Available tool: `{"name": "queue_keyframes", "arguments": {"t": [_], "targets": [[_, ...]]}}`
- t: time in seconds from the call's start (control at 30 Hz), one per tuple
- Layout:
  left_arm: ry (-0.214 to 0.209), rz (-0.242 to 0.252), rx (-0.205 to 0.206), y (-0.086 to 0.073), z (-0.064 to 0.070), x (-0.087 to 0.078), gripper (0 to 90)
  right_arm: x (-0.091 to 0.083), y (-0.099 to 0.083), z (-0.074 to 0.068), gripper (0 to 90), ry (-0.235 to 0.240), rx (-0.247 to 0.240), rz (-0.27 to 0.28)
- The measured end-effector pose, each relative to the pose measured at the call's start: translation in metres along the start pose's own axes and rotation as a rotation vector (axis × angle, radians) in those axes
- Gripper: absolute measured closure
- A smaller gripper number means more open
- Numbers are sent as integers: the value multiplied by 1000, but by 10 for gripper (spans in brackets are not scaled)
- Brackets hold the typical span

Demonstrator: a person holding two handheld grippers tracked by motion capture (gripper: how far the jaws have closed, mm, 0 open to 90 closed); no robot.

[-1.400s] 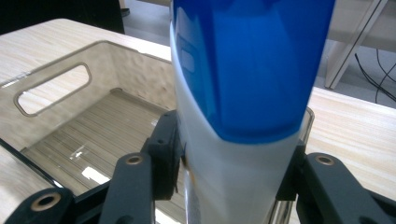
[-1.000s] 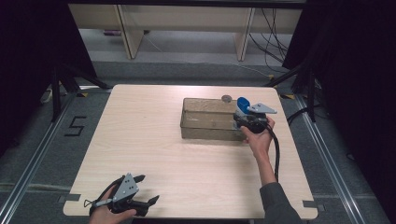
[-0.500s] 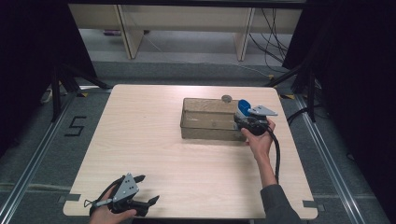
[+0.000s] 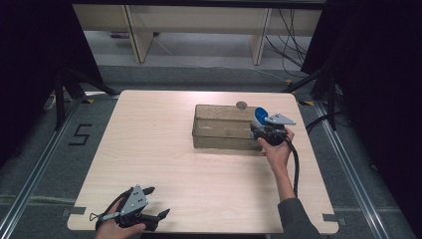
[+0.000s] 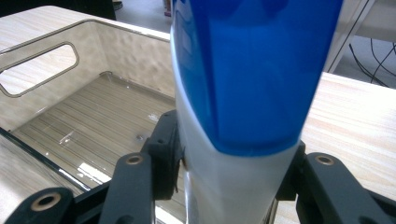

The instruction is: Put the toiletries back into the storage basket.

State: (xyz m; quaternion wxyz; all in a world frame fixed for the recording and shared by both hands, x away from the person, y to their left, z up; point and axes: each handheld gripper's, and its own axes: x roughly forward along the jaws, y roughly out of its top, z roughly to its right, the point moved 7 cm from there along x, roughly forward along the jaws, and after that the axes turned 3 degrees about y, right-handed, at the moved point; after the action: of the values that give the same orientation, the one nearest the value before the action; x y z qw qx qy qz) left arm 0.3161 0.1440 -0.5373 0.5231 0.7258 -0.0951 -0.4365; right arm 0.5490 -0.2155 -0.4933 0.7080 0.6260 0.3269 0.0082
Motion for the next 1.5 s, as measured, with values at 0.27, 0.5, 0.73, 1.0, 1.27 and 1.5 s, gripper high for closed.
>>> {"name": "queue_keyframes", "arguments": {"t": [0.27, 0.5, 0.73, 1.0, 1.27, 1.5], "targets": [[-6, -1, 0, 0, 0, 0, 147, -3, 0, 1, 508, 13, 32, 21], [-3, -2, 4, 0, -1, 0, 147, -10, 8, -2, 362, -9, 55, 51], [-3, -7, 7, -1, -1, 0, 147, -23, 14, -3, 278, -3, 49, 76], [2, 2, 5, 0, -1, -1, 147, -35, 18, -5, 229, -1, 78, 95], [0, 3, -2, 0, 0, 0, 147, -37, 17, -6, 196, 4, 110, 96], [-12, 1, -5, 0, 1, 0, 147, -43, 15, -4, 183, -8, 114, 90]]}}
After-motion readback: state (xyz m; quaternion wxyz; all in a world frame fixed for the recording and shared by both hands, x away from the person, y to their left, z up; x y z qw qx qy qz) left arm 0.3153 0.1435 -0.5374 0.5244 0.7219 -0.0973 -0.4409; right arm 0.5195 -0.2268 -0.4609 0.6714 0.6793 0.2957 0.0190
